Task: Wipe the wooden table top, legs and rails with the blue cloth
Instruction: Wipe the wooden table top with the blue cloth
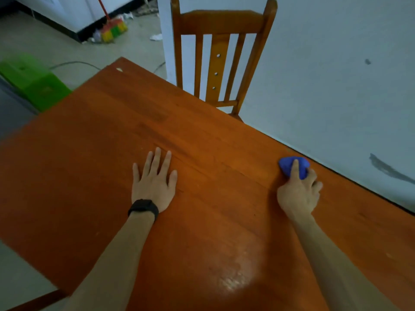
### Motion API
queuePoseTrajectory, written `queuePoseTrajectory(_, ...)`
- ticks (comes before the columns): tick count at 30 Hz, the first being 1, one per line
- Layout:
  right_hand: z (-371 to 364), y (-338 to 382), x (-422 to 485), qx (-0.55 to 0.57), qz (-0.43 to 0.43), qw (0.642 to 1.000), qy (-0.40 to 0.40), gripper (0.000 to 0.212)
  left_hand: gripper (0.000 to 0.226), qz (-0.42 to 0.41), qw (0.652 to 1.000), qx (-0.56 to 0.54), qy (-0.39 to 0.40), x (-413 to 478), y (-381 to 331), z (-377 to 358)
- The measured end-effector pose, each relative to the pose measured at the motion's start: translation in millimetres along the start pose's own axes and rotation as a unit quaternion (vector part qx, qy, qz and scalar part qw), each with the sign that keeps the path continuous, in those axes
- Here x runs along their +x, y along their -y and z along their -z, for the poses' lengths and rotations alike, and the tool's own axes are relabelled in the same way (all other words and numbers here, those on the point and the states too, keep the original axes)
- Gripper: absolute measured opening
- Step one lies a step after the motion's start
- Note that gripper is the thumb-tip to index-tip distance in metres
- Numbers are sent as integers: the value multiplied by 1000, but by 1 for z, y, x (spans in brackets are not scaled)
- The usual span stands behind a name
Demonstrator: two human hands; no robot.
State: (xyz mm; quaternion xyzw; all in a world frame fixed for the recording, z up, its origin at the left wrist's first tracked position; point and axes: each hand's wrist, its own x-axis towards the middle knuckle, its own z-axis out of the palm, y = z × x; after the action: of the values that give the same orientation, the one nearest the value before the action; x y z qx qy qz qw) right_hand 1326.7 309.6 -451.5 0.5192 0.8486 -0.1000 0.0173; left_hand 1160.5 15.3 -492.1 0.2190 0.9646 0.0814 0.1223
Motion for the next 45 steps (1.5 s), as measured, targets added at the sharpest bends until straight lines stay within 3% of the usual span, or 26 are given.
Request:
queuePoseTrajectory(3,-4,51,-8,-13,140,989,-44,73,61,1,1000,8,-7,2,1,-1)
queuePoseTrajectory(6,-24,129,-36,5,308,951,6,68,60,14,1000,10,-2,2,3,-2)
queuePoseTrajectory(9,-42,148,-43,-3,347,936,59,71,60,24,999,26,-2,4,0,-1)
queuePoseTrajectory(12,-34,103,-12,4,264,964,24,73,61,21,997,68,16,5,-8,2)
queuePoseTrajectory(17,-10,-40,23,23,102,993,-46,71,62,-21,993,114,-1,-10,-56,2)
queuePoseTrajectory(26,30,-270,21,14,-92,993,-72,70,58,-278,959,42,47,-112,-320,-85)
queuePoseTrajectory(31,57,-415,-5,11,-177,983,-55,71,63,-263,961,46,76,-193,-386,-119)
queuePoseTrajectory(35,72,-469,-43,63,-259,963,-27,71,60,-226,970,50,72,-220,-390,-125)
queuePoseTrajectory(40,53,-409,-130,111,-59,982,-141,64,58,-183,976,65,95,-229,-405,-122)
queuePoseTrajectory(45,22,-340,-195,84,141,986,-1,81,59,-187,977,61,81,-272,-370,-125)
